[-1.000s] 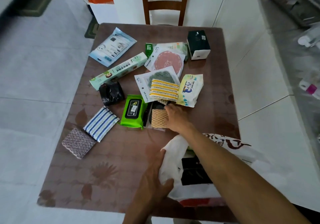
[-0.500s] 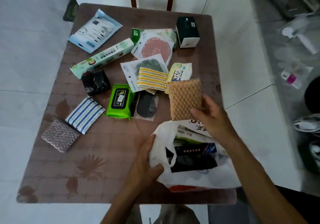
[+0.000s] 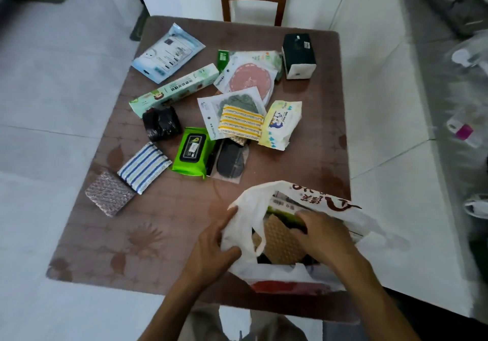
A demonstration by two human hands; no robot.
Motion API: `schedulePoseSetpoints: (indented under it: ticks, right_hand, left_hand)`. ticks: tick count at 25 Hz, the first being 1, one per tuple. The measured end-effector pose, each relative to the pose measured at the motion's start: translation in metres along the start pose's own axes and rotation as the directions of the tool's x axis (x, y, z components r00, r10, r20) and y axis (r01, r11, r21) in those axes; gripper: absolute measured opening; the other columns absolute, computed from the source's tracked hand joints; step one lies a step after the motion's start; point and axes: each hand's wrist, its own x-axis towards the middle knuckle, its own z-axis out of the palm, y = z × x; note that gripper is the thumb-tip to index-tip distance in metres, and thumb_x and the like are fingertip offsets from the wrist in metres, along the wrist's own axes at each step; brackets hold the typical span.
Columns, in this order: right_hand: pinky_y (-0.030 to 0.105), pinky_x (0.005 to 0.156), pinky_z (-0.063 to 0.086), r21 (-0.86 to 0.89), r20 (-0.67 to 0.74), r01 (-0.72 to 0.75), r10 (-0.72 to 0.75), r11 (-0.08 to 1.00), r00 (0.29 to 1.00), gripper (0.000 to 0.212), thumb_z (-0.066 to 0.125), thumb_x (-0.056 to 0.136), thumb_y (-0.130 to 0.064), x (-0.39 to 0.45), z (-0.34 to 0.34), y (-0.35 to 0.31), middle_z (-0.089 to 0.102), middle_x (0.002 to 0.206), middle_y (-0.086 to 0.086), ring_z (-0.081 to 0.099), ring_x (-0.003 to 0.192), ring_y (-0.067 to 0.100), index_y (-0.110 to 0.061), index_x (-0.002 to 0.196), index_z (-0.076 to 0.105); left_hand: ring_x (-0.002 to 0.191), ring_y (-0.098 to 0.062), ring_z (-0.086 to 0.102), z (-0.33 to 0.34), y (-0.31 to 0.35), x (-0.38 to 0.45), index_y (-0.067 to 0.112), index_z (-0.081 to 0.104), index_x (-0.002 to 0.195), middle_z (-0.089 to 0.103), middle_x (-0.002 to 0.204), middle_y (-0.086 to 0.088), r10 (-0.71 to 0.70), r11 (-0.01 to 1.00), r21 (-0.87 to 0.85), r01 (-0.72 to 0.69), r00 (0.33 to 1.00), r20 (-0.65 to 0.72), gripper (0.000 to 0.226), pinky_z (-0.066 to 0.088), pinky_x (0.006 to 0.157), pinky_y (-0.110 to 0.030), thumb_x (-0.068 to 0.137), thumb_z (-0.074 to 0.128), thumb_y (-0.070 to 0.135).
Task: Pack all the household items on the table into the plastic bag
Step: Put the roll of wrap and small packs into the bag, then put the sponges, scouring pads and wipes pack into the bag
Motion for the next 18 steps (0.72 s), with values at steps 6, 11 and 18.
schedulePoseSetpoints:
  ticks: [6,11,18]
  right_hand:
    - [0.020,0.085,0.040,0.349,-0.201,0.376,-0.323,0.858,0.925,0.039,0.053,0.091,-0.045,0.009,-0.032,-0.104,0.057,0.119,-0.018,0.053,0.107,0.004,-0.034,0.129,0.053]
    - [0.027,0.106,0.033,0.231,-0.039,0.367,-0.368,0.901,0.929,0.047,0.055,0.093,-0.039,0.033,-0.003,-0.157,0.049,0.142,-0.006,0.042,0.130,0.012,-0.028,0.138,0.046]
    - [0.020,0.100,0.032,0.218,-0.069,0.276,-0.267,0.936,0.961,0.040,0.057,0.091,-0.038,0.042,0.039,-0.184,0.052,0.135,-0.010,0.044,0.125,0.009,-0.030,0.130,0.053]
  left_hand:
    - [0.098,-0.020,0.069,-0.072,-0.044,0.021,0.027,0.074,0.101,0.075,0.103,0.003,-0.386,0.897,-0.364,0.252,0.847,-0.365,0.025,0.053,0.076,-0.032,0.078,0.069,0.018]
    - [0.115,-0.037,0.057,-0.184,-0.119,0.071,0.017,0.057,0.127,0.059,0.131,-0.019,-0.359,0.843,0.102,0.528,0.694,-0.623,0.057,0.049,0.095,-0.047,0.073,0.073,0.025]
    - [0.125,-0.046,0.038,-0.242,-0.171,0.107,0.011,0.048,0.130,0.037,0.140,-0.019,-0.460,0.661,0.172,0.731,0.575,-0.677,0.077,0.041,0.099,-0.061,0.068,0.077,0.047]
